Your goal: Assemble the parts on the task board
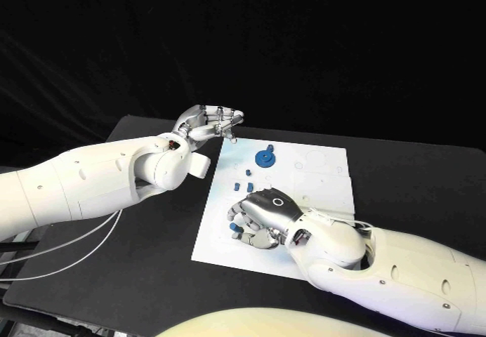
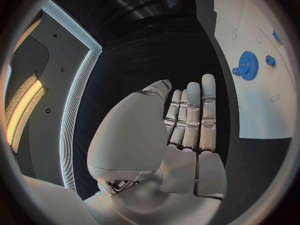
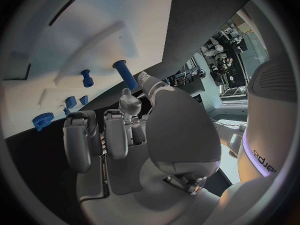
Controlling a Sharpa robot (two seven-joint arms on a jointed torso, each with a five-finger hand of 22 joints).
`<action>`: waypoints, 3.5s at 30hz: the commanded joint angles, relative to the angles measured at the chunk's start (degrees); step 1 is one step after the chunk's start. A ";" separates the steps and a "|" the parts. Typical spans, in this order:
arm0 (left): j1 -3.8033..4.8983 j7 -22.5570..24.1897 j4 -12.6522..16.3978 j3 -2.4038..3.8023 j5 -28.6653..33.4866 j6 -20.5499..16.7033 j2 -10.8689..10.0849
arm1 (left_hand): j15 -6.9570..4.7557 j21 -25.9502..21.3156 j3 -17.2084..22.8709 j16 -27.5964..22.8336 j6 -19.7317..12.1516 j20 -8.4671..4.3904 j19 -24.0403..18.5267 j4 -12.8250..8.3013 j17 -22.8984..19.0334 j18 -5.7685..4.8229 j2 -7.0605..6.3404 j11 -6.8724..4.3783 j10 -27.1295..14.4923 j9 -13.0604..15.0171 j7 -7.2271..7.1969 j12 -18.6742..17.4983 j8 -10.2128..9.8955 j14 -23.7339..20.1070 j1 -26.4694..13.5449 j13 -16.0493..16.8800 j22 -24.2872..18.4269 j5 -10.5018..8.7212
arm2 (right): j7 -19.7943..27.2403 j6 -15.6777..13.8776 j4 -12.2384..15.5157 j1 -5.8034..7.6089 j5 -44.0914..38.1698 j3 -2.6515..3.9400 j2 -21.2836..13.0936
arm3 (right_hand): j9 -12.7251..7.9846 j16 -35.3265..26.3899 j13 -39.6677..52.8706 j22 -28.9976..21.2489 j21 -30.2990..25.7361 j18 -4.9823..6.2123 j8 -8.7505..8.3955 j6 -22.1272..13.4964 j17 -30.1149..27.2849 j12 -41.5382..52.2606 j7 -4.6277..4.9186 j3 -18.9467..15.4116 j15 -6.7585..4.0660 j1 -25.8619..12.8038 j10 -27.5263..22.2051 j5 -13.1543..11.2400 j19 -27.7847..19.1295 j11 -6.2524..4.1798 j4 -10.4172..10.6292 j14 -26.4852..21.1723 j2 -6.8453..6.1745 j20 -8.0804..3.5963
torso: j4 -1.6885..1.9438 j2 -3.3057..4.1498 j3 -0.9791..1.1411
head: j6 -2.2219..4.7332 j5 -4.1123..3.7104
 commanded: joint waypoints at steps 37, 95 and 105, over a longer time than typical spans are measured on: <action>0.04 0.11 0.00 0.04 0.24 0.68 -0.11 | 0.17 -0.27 0.65 -0.24 -0.33 0.07 -0.40 -0.21 -0.17 0.78 -0.56 -0.01 -0.69 0.01 0.09 0.22 0.40 -0.58 0.02 -0.12 0.02 0.19 | -0.27 2.58 0.04 -0.06 -0.11 -0.01 -0.79 | 1.66 2.08 14.63 15.08 2.48 -1.24 3.19 5.44 3.84 15.60 -1.90 1.68 -1.29 1.30 6.49 0.33 5.98 -1.53 0.30 4.06 4.15 -0.86 | -0.06 -0.02 0.06 | -0.09 0.02; 0.01 0.30 1.30 -0.79 0.24 1.30 -1.20 | 0.24 -0.23 1.15 -0.11 -0.66 0.14 -0.48 -0.26 -0.27 0.76 -0.77 0.04 -0.69 -0.01 0.16 0.65 0.57 -0.60 -0.57 -0.10 0.10 0.06 | -1.73 -1.46 12.18 6.48 31.49 0.41 -31.77 | 3.45 2.58 15.94 15.08 2.48 -1.24 3.79 0.86 4.73 17.19 0.52 -7.00 0.41 -1.39 8.11 2.25 5.98 0.51 5.40 4.14 1.97 0.61 | -1.56 -1.53 -0.50 | 1.86 -7.95; -0.02 0.21 1.71 -1.09 0.24 1.40 -1.22 | 0.24 -0.24 1.17 -0.07 -0.68 0.15 -0.49 -0.23 -0.28 0.76 -0.81 0.04 -0.65 -0.01 0.16 0.73 0.60 -0.58 -0.71 -0.09 0.10 0.04 | -8.85 -1.28 15.12 3.87 23.09 -0.24 -35.78 | 8.35 2.74 15.06 15.08 2.48 -1.24 8.65 0.11 5.18 16.05 -0.60 -11.94 -0.41 -5.63 7.45 7.64 5.98 -0.44 5.77 4.20 2.55 -0.15 | -2.30 -2.06 -0.69 | 1.77 -9.55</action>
